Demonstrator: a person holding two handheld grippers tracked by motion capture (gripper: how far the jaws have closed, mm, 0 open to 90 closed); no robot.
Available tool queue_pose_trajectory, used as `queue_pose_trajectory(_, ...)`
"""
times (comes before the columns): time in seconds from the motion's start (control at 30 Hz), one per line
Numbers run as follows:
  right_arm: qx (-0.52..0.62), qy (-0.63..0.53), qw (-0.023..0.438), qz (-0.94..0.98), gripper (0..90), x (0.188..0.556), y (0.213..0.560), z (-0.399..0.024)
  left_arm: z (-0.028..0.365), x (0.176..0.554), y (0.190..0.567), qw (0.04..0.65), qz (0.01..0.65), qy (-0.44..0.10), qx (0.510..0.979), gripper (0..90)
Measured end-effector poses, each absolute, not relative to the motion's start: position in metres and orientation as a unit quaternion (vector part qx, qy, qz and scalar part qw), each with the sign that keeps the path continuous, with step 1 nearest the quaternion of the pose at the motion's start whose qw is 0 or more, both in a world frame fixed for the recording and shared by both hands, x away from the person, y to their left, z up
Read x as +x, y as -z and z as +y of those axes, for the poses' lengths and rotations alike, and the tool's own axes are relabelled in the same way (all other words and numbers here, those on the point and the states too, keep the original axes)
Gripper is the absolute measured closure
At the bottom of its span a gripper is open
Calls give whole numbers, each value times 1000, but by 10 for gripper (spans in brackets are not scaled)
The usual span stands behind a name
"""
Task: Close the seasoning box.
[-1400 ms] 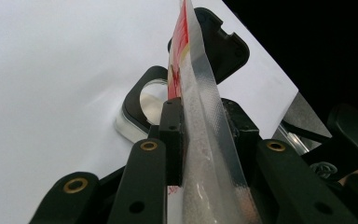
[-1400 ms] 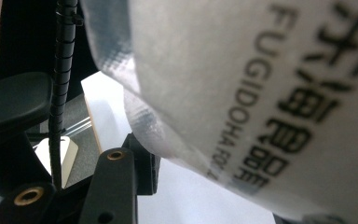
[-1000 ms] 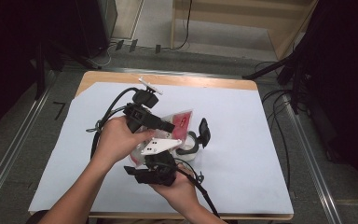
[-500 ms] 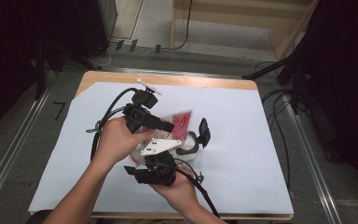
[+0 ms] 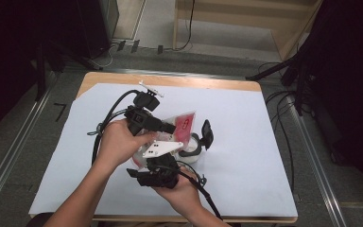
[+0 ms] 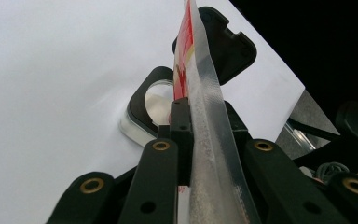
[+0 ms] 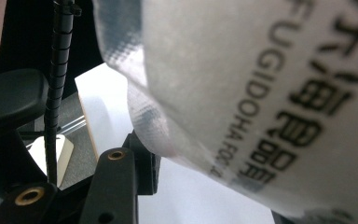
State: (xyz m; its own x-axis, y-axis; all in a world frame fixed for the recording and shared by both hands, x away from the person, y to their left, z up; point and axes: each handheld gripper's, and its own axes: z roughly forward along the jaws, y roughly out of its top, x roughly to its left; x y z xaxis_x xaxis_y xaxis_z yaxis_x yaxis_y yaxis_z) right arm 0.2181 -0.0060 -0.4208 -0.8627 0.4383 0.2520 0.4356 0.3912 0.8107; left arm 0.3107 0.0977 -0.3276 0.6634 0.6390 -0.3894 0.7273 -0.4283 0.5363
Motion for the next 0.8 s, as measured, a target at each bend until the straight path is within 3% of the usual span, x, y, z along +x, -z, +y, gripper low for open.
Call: queue_pose_trajectory(0.8, 267, -488, -6, 831, 570, 220, 415, -6, 97, 316, 324, 346, 410, 74, 841, 800)
